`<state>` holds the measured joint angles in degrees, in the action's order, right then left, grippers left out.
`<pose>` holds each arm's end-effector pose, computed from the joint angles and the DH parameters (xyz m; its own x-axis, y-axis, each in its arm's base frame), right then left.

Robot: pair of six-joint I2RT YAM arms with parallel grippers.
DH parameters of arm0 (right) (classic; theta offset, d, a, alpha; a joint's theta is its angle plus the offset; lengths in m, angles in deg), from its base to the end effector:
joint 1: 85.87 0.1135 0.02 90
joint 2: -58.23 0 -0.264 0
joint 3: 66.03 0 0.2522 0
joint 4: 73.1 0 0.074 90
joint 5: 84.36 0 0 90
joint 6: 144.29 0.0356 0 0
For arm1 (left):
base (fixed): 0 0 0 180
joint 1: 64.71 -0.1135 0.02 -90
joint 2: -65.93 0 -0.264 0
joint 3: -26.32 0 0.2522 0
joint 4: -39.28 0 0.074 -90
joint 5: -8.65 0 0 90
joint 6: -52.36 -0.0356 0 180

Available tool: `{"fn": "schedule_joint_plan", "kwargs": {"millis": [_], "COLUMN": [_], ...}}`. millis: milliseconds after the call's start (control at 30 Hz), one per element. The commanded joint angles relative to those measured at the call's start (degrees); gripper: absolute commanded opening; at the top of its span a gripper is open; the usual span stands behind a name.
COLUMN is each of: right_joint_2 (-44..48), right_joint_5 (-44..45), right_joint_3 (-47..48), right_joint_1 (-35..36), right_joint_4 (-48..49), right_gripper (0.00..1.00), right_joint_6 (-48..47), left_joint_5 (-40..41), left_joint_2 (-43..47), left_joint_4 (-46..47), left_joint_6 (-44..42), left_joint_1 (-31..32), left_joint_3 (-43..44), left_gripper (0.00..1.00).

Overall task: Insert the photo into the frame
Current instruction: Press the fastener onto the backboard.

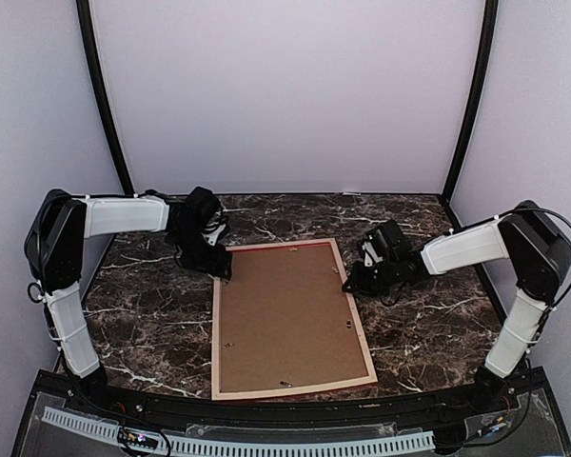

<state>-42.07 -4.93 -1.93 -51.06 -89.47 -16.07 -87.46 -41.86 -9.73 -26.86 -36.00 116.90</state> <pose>0.2729 0.1977 0.1377 -0.9161 0.1038 -0.3874 -0.1094 0.8646 0.4905 0.3364 -0.1886 0.1901 -0.8848 0.2726 -0.3779 0.3561 0.9187 -0.1711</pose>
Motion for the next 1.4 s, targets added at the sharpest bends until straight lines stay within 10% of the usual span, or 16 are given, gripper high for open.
{"fn": "schedule_joint_plan", "kwargs": {"millis": [0,1367], "right_joint_2": [-3.5,-4.1], "right_joint_5": [-1.5,-2.5], "right_joint_3": [-2.4,-3.4], "right_joint_1": [0.1,0.1], "right_joint_4": [-3.2,-1.7], "right_gripper": [0.0,0.0], "right_joint_6": [2.5,3.0], "left_joint_5": [4.9,-0.9], "left_joint_2": [2.3,-3.5], "left_joint_4": [-0.5,-1.7], "left_joint_6": [2.1,-1.8], "left_joint_1": [-1.1,1.3], "left_joint_3": [-1.3,-1.6], "left_gripper": [0.76,0.69]}}
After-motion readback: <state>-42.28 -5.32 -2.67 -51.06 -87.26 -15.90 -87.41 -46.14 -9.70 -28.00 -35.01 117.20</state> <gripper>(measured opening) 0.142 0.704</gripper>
